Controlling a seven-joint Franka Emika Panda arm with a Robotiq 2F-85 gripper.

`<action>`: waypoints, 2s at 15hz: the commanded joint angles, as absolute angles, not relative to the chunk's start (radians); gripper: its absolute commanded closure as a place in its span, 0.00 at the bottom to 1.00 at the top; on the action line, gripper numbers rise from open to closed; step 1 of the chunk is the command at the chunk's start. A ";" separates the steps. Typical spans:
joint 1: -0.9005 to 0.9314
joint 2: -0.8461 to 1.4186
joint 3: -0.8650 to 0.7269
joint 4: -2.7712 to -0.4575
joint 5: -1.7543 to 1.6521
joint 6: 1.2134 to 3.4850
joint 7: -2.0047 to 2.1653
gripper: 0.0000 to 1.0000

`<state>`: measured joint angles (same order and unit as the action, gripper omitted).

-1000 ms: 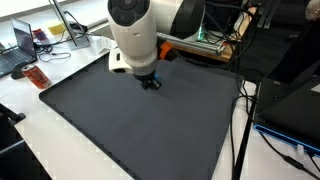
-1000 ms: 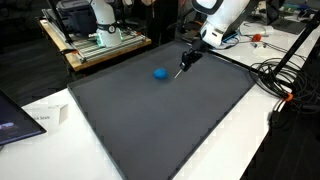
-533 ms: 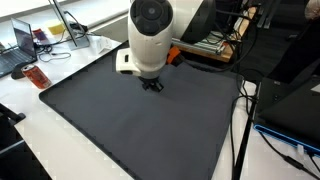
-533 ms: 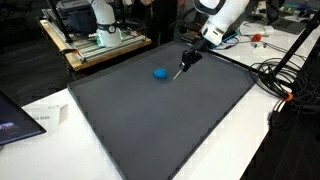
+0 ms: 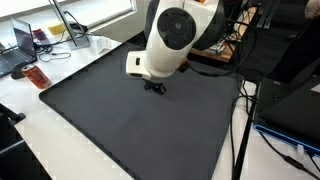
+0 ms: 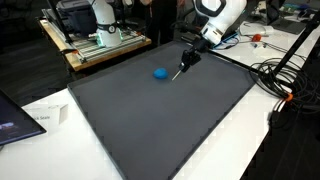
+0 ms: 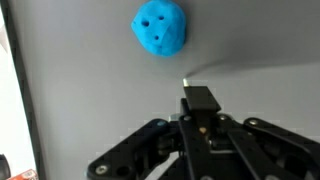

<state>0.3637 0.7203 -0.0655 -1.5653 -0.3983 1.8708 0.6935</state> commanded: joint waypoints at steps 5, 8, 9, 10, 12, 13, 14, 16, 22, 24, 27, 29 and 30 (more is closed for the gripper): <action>0.403 0.712 -0.074 -1.614 -0.491 1.853 0.805 0.97; 0.404 0.709 -0.069 -1.616 -0.498 1.845 0.815 0.97; 0.403 0.707 -0.068 -1.617 -0.498 1.844 0.814 0.97; 0.398 0.701 -0.062 -1.620 -0.493 1.851 0.803 0.97; 0.388 0.690 -0.058 -1.624 -0.483 1.853 0.791 0.97; 0.377 0.675 -0.053 -1.634 -0.474 1.869 0.778 0.97; 0.373 0.667 -0.056 -1.639 -0.474 1.869 0.778 0.97; 0.349 0.643 -0.051 -1.651 -0.459 1.881 0.755 0.97; 0.264 0.578 -0.034 -1.688 -0.394 1.930 0.655 0.97; 0.235 0.556 -0.030 -1.709 -0.361 1.959 0.617 0.97; 0.197 0.523 -0.029 -1.748 -0.303 2.011 0.556 0.97; 0.176 0.505 -0.030 -1.773 -0.263 2.042 0.520 0.97; 0.165 0.496 -0.029 -1.788 -0.242 2.059 0.500 0.97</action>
<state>0.2053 0.5575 -0.0468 -1.7084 -0.3075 2.0000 0.5611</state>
